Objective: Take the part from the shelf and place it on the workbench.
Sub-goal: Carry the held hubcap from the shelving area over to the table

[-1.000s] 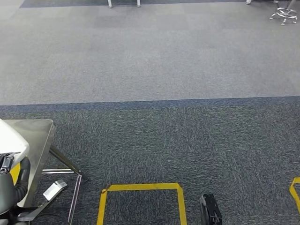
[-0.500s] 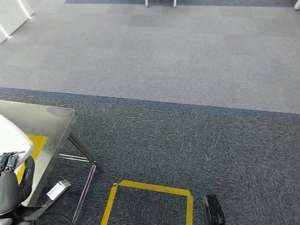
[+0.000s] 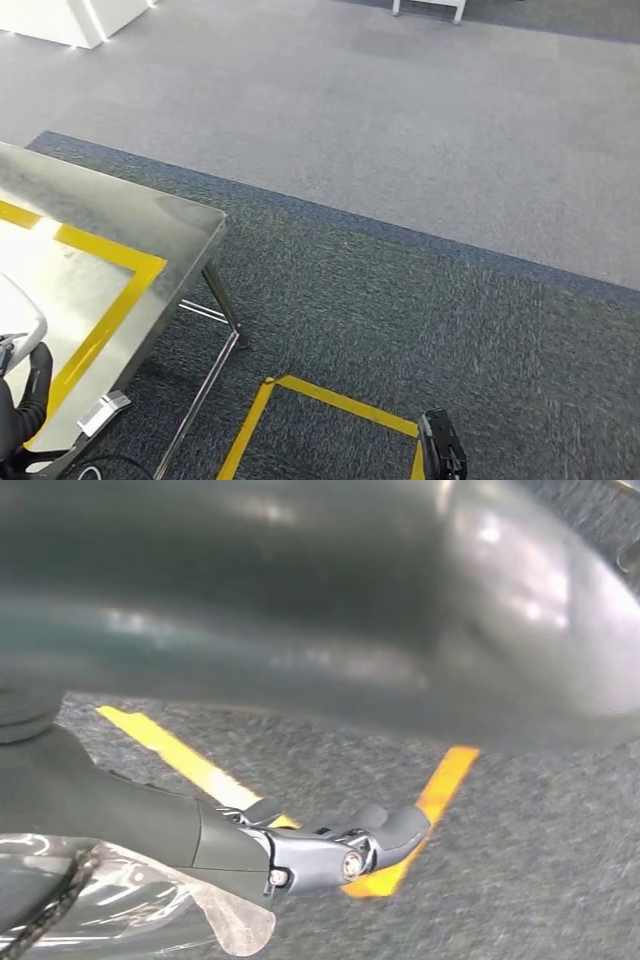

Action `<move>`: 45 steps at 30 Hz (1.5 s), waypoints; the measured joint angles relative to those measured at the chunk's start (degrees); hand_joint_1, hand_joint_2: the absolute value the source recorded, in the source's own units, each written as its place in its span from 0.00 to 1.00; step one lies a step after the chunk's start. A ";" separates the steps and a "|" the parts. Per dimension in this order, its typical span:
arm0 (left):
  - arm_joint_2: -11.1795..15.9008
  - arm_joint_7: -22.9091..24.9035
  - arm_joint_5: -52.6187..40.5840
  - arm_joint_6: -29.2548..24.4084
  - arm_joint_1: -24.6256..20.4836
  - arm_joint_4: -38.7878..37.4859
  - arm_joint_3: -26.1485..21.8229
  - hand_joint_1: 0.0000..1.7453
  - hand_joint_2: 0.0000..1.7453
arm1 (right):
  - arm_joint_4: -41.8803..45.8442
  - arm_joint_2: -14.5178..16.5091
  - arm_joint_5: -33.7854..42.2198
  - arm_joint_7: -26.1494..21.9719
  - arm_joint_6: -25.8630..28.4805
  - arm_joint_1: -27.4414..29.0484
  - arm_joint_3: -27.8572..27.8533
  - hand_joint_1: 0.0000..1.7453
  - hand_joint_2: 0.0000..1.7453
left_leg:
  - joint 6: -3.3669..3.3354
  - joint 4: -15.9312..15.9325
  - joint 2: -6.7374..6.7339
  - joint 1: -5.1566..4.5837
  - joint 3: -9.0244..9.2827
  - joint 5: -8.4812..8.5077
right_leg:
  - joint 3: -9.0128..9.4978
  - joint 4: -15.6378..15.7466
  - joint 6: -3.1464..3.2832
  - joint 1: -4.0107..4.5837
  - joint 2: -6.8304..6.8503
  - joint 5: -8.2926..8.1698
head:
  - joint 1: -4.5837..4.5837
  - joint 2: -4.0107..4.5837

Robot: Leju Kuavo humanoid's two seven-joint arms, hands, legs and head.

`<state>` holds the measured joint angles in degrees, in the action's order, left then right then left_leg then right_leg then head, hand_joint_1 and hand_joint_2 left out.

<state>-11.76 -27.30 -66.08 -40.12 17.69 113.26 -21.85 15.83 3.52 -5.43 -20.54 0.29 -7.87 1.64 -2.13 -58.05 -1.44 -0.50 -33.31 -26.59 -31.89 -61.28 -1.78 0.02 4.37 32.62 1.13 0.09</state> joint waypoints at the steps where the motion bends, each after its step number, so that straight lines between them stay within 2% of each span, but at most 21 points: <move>1: 0.05 -0.05 0.11 -0.01 -0.05 0.01 -0.17 1.00 1.00 | 0.03 0.01 -0.05 0.09 0.07 0.01 0.01 0.00 0.00 | -0.18 0.10 0.70 0.19 0.02 0.09 | -1.59 -3.22 -0.18 -0.22 -2.03 1.56 | -0.13 0.00; 3: 0.14 -0.11 0.16 0.01 -0.11 -0.01 -0.39 1.00 1.00 | 0.02 0.02 -0.14 0.28 0.13 0.37 0.02 0.00 0.00 | -0.35 0.05 2.36 0.32 -0.04 0.11 | -5.50 -10.48 -0.44 -0.47 -3.87 4.18 | -0.26 0.00; 5: 0.14 -0.17 0.16 0.02 0.02 -0.02 -0.61 1.00 1.00 | 0.01 0.02 -0.22 0.38 0.16 0.70 0.02 0.00 0.00 | -0.28 -0.06 4.15 0.38 -0.01 0.07 | -7.12 -12.13 -0.64 -0.64 -4.25 3.14 | -0.25 0.00; 8: 0.18 -0.19 0.12 0.02 0.02 -0.01 -0.85 1.00 1.00 | 0.02 0.02 -0.26 0.39 0.22 0.52 0.02 0.00 0.00 | 0.43 -0.70 6.44 0.58 -0.10 -0.32 | -3.32 -2.38 -0.87 -1.10 -6.66 -2.69 | -0.26 0.00; 10: 0.26 -0.26 0.02 0.02 -0.07 -0.01 -0.97 1.00 1.00 | 0.01 0.02 -0.29 0.37 0.27 0.37 0.02 0.00 0.00 | 1.15 -1.29 7.76 0.67 -0.63 -0.49 | -1.28 1.65 -0.66 -1.35 -8.64 -3.54 | -0.21 0.00; 12: 0.34 -0.46 -0.06 0.02 -0.12 -0.01 -1.11 1.00 1.00 | 0.00 0.02 -0.34 0.39 0.29 0.42 0.01 0.00 0.00 | 1.79 -1.40 9.00 0.87 -1.16 -0.27 | -0.82 2.05 -0.04 -1.26 -8.18 -3.32 | -0.17 0.00; 15: 0.43 -0.81 -0.28 0.01 -0.23 -0.01 -1.30 1.00 1.00 | 0.01 0.07 -0.39 0.39 0.30 0.27 -0.02 0.00 0.00 | 2.60 -3.88 6.02 0.79 -2.34 -1.76 | -0.52 2.37 0.92 -1.24 -6.24 -3.47 | 0.16 0.00; 17: 0.48 -0.81 -0.46 0.01 -0.57 -0.02 -1.30 1.00 1.00 | 0.01 0.08 -0.46 0.35 0.28 0.32 -0.03 0.00 0.00 | 2.95 -10.04 2.90 0.73 -5.10 -4.93 | -0.29 2.41 1.36 -1.02 -4.76 -3.28 | 0.50 0.00; 20: 0.49 -0.54 -0.69 0.02 -0.68 -0.08 -1.26 1.00 1.00 | -0.01 0.06 -0.58 0.34 0.29 0.55 -0.03 0.00 0.00 | 2.86 -16.23 1.97 0.74 -8.03 -6.36 | -0.01 2.41 1.76 -0.61 -2.26 -2.87 | 0.54 0.00; 22: 0.51 -0.25 -0.92 0.02 -0.69 -0.10 -1.26 1.00 1.00 | -0.01 0.07 -0.63 0.33 0.30 0.42 -0.02 0.00 0.00 | 2.09 -11.28 1.18 0.46 -5.49 -2.89 | 0.41 2.41 1.82 -0.28 -0.78 -2.56 | 0.54 0.00; 24: 0.52 -0.02 -1.10 0.03 -0.86 -0.10 -1.23 1.00 1.00 | -0.01 0.10 -0.70 0.31 0.26 0.27 -0.03 0.00 0.00 | 0.82 -4.61 -1.61 -0.35 -2.06 -0.61 | 0.80 2.46 1.68 0.06 0.53 -2.20 | 0.53 0.00; 26: 0.56 0.06 -1.21 0.03 -1.07 -0.10 -1.13 1.00 1.00 | 0.00 0.13 -0.74 0.30 0.21 0.17 -0.04 0.00 0.00 | 0.06 -1.96 -3.15 -1.07 -0.97 -0.69 | 0.94 2.57 1.32 0.29 1.92 -1.98 | 0.47 0.00; 28: 0.61 0.08 -1.27 0.02 -1.02 -0.10 -1.08 1.00 1.00 | 0.03 0.15 -0.76 0.28 0.16 0.01 -0.04 0.00 0.00 | -0.12 -1.15 -1.91 -0.99 -0.92 -0.45 | 1.10 2.67 0.79 0.36 3.04 -1.69 | 0.47 0.00; 30: 0.62 0.09 -1.38 0.02 -1.08 -0.10 -1.03 1.00 1.00 | 0.07 0.15 -0.77 0.18 0.14 -0.13 -0.03 0.00 0.00 | -0.37 -0.26 -0.48 -0.45 -0.45 0.00 | 0.52 1.01 0.15 0.25 0.86 -0.37 | 0.34 0.00; 32: 0.63 0.09 -1.66 0.01 -1.44 -0.11 -0.90 1.00 1.00 | 0.08 0.08 -0.77 0.10 0.14 0.01 -0.04 0.00 0.00 | -0.57 0.09 0.97 -0.06 -0.21 0.25 | -2.35 -4.84 -0.38 -0.02 -2.71 2.47 | 0.11 0.00; 34: 0.62 0.09 -2.01 0.03 -1.63 -0.15 -0.73 1.00 1.00 | 0.04 -0.04 -0.76 0.12 0.13 0.46 -0.03 0.00 0.00 | -0.64 0.03 2.58 0.05 -0.25 0.26 | -5.99 -11.12 -0.75 -0.34 -3.97 4.32 | 0.06 0.00; 35: 0.60 0.09 -2.14 0.03 -1.64 -0.18 -0.65 1.00 1.00 | 0.03 -0.08 -0.76 0.13 0.13 0.65 -0.03 0.00 0.00 | -0.61 -0.02 3.44 0.12 -0.22 0.23 | -6.88 -11.99 -0.92 -0.50 -4.15 3.77 | 0.06 0.00; 38: 0.57 0.09 -2.31 0.04 -1.67 -0.24 -0.48 1.00 1.00 | 0.02 -0.16 -0.76 0.13 0.13 0.75 -0.02 0.00 0.00 | -0.03 -0.51 5.81 0.47 -0.16 -0.12 | -4.13 -4.03 -1.33 -1.14 -6.09 -2.03 | 0.05 0.00; 41: 0.57 0.16 -2.56 0.04 -1.87 -0.25 -0.39 1.00 1.00 | 0.01 -0.22 -0.76 0.10 0.11 0.81 -0.03 0.00 0.00 | 1.12 -1.30 7.80 0.64 -0.84 -0.37 | -1.07 2.05 -0.93 -1.57 -9.15 -3.43 | 0.11 0.00; 43: 0.57 0.18 -2.85 0.04 -1.91 -0.26 -0.32 1.00 1.00 | -0.01 -0.23 -0.76 0.08 0.08 0.82 -0.04 0.00 0.00 | 1.85 -1.24 8.72 0.84 -1.23 -0.11 | -0.82 2.33 -0.12 -1.43 -8.09 -3.49 | 0.10 0.00; 45: 0.56 0.18 -3.00 0.03 -2.05 -0.26 -0.18 1.00 1.00 | -0.01 -0.30 -0.75 -0.03 0.05 0.67 -0.08 0.00 0.00 | 2.48 -2.58 6.39 0.75 -1.89 -0.95 | -0.47 2.66 0.64 -1.49 -6.73 -3.58 | 0.36 0.00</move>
<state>-11.20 -27.12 -69.08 -40.09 15.64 112.99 -22.02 15.82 3.22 -6.18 -20.57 0.34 -7.21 1.56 0.35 -60.63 4.95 0.25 -35.19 -27.54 -32.36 -58.62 -1.14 -1.47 -2.36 29.04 1.49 0.09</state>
